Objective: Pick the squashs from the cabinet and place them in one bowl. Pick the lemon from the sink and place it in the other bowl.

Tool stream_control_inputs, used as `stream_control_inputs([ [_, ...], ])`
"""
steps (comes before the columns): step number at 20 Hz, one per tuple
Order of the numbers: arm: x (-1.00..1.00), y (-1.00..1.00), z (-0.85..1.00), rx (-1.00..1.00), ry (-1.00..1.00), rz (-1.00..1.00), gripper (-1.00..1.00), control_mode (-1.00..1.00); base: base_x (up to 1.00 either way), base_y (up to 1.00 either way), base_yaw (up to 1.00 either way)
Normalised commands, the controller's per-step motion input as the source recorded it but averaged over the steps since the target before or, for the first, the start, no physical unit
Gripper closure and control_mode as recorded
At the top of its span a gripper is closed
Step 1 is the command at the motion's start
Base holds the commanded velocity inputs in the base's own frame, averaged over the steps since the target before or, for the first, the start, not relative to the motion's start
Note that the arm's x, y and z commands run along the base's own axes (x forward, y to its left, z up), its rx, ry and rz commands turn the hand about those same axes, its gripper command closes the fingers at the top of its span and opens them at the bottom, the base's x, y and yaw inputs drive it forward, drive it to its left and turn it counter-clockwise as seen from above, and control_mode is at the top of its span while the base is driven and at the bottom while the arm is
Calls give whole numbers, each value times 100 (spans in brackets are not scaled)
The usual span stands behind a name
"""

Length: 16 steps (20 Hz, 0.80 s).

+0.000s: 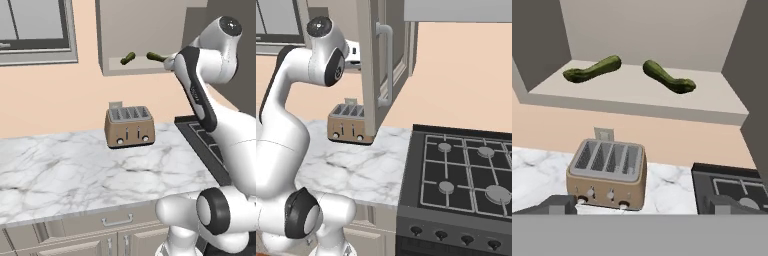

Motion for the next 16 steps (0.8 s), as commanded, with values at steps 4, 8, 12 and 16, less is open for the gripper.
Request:
stream_control_inputs([
  [4, 38, -21, 0, 0, 0, 0, -100, -100, 0, 0, 0],
  [8, 33, -13, 0, -2, 0, 0, -100, -100, 0, 0, 0],
  [12, 35, -3, 0, -2, 0, 0, -100, -100, 0, 0, 0],
  [16, 37, 0, 0, -3, 0, 2, -100, -100, 0, 0, 0],
])
